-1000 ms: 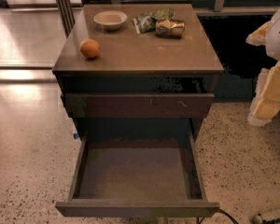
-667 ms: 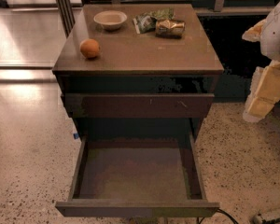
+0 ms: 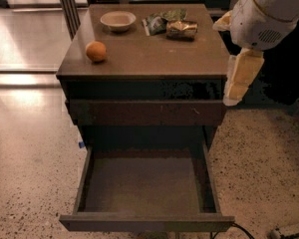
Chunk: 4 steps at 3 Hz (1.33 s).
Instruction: Place orange into middle drawer
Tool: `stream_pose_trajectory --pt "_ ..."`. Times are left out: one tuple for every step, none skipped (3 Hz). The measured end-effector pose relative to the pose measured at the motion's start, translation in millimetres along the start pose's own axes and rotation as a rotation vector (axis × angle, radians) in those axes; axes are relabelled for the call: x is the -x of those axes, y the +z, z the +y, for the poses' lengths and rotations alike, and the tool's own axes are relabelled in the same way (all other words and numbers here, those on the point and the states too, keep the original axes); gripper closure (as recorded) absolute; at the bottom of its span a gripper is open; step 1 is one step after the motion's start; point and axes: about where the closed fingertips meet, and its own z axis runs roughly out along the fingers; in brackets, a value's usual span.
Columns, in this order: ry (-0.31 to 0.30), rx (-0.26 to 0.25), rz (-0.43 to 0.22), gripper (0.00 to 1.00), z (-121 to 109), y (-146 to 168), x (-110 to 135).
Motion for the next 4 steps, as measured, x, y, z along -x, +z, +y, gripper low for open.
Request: stream_pose_trajectory --pt "-0.086 0.036 -0.07 0.0 -38 24 32" --pt "-0.143 0.034 -0.118 0.0 -81 43 61" --pt "-0.151 0.033 -0.124 0.0 -85 47 64" --pt "-0.175 0.031 -0.139 0.0 -96 58 70"
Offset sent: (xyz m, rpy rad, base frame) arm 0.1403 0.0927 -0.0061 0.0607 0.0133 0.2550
